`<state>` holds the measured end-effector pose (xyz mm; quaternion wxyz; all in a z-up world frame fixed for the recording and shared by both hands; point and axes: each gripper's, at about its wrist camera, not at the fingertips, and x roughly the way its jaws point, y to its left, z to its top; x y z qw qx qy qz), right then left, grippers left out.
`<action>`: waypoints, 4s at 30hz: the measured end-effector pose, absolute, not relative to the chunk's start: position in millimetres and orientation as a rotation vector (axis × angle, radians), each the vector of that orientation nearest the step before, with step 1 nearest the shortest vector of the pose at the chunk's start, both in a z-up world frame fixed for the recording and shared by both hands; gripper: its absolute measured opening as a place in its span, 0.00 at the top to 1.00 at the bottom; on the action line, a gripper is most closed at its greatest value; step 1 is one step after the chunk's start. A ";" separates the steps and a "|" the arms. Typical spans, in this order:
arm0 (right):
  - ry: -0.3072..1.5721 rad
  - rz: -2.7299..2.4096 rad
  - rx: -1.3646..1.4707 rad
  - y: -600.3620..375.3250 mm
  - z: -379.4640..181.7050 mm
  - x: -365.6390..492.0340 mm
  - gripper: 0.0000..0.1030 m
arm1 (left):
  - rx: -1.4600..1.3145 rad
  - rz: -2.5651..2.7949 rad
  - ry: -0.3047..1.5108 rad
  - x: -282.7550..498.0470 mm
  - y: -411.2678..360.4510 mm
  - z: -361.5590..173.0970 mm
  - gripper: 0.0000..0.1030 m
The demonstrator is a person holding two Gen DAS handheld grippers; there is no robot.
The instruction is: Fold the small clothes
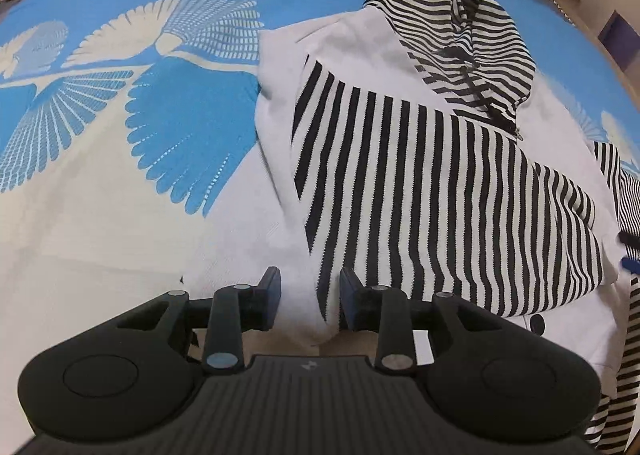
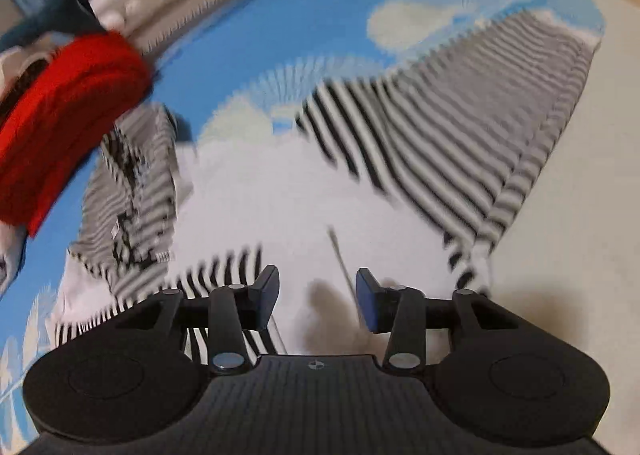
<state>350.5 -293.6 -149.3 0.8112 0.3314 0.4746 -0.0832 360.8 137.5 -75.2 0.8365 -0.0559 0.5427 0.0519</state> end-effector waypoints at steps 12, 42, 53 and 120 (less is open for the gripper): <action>0.788 -0.120 0.625 -284.5 -112.5 340.2 0.94 | -0.130 0.076 1.130 359.8 133.8 -75.0 0.65; 0.951 -0.033 0.613 -335.3 -121.6 355.4 0.46 | -0.020 -0.021 0.983 349.7 80.5 -32.3 0.54; 0.874 -0.236 0.597 -457.1 -128.7 340.0 0.36 | -0.001 -0.068 0.940 342.1 51.5 -26.5 0.54; 0.807 -0.109 0.691 -375.6 -98.9 353.1 0.55 | -0.190 0.019 0.914 355.6 107.1 -4.0 0.54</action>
